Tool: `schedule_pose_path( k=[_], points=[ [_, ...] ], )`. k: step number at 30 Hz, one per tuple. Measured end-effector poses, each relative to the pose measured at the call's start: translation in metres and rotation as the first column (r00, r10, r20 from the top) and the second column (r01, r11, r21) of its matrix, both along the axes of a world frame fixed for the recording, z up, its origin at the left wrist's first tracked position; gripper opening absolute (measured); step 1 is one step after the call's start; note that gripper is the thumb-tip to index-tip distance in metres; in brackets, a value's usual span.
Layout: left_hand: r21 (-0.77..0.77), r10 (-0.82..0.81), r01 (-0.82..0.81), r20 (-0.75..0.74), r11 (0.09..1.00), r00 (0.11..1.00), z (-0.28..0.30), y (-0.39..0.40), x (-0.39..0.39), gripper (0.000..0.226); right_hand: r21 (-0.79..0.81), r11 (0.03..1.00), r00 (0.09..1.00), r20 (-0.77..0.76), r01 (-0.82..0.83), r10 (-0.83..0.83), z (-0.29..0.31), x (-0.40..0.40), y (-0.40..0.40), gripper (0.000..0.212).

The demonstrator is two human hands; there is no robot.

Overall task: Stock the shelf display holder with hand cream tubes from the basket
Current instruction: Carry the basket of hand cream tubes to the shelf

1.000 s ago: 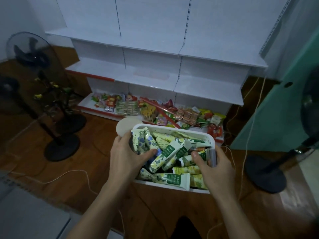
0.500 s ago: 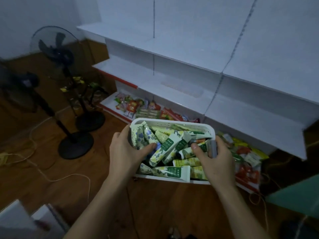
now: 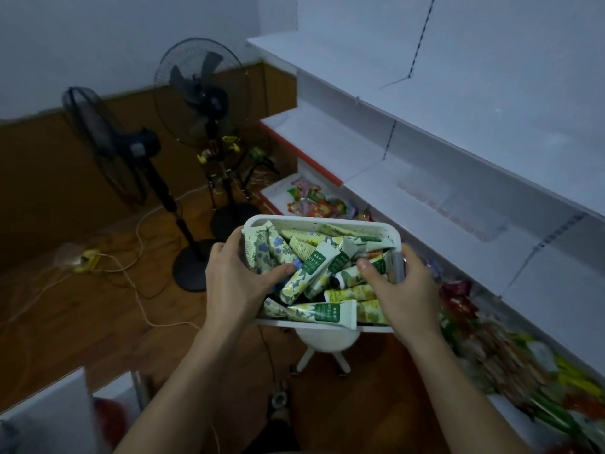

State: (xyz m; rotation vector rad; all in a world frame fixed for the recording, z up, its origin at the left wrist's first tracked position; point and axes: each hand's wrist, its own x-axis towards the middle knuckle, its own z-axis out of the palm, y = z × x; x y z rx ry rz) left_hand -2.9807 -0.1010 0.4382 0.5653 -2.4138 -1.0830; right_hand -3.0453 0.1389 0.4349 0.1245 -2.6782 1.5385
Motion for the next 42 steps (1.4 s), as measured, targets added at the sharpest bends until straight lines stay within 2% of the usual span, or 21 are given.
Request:
schedule_pose_path(
  k=[3,6,7,9,12,14,16,23,26,28,33,39,42],
  points=[
    [-0.028,-0.031,0.031,0.016,0.999,0.999,-0.003,-0.032,-0.057,0.091,-0.006,1.000,0.999,0.035,-0.002,0.002,-0.006,-0.053,-0.028,0.049],
    [-0.035,-0.073,0.073,0.026,0.997,0.997,-0.002,-0.048,-0.111,0.093,-0.013,0.998,0.998,0.044,0.055,-0.054,-0.012,-0.097,-0.040,0.079],
    [-0.039,-0.089,0.090,0.025,0.995,0.996,-0.003,-0.051,-0.131,0.093,-0.016,0.997,0.996,0.048,0.072,-0.071,-0.014,-0.112,-0.041,0.082],
    [-0.037,-0.131,0.133,0.032,0.990,0.991,-0.004,-0.049,-0.166,0.092,-0.028,0.993,0.991,0.067,0.117,-0.115,-0.015,-0.137,-0.037,0.074],
    [-0.011,-0.208,0.208,0.016,0.978,0.978,-0.007,-0.033,-0.215,0.081,-0.024,0.981,0.978,0.082,0.194,-0.192,-0.015,-0.173,-0.024,0.051],
    [0.016,-0.247,0.247,0.012,0.969,0.969,-0.013,-0.014,-0.255,0.072,-0.052,0.968,0.964,0.111,0.247,-0.240,-0.021,-0.202,-0.006,0.043],
    [0.011,-0.258,0.258,0.017,0.966,0.966,-0.016,-0.004,-0.274,0.073,-0.068,0.964,0.962,0.116,0.258,-0.249,-0.025,-0.215,0.005,0.040],
    [-0.011,-0.325,0.325,0.042,0.946,0.945,-0.049,0.078,-0.386,0.081,-0.047,0.938,0.931,0.148,0.343,-0.333,-0.051,-0.305,0.086,0.055],
    [0.021,-0.355,0.355,0.105,0.935,0.929,-0.072,0.107,-0.433,0.098,-0.018,0.916,0.906,0.156,0.402,-0.394,-0.066,-0.337,0.114,0.061],
    [0.063,-0.395,0.390,0.118,0.919,0.911,-0.084,0.120,-0.457,0.096,0.008,0.893,0.879,0.175,0.450,-0.444,-0.076,-0.352,0.126,0.070],
    [0.100,-0.560,0.551,0.195,0.828,0.806,-0.134,0.132,-0.535,0.093,0.033,0.823,0.802,0.205,0.568,-0.562,-0.127,-0.390,0.133,0.075],
    [0.061,-0.699,0.700,0.154,0.712,0.698,-0.210,0.150,-0.622,0.084,0.114,0.732,0.709,0.186,0.671,-0.680,-0.205,-0.444,0.136,0.057],
    [0.069,-0.739,0.738,0.135,0.671,0.659,-0.251,0.164,-0.654,0.080,0.116,0.706,0.682,0.190,0.699,-0.706,-0.242,-0.465,0.147,0.058]
  ],
)
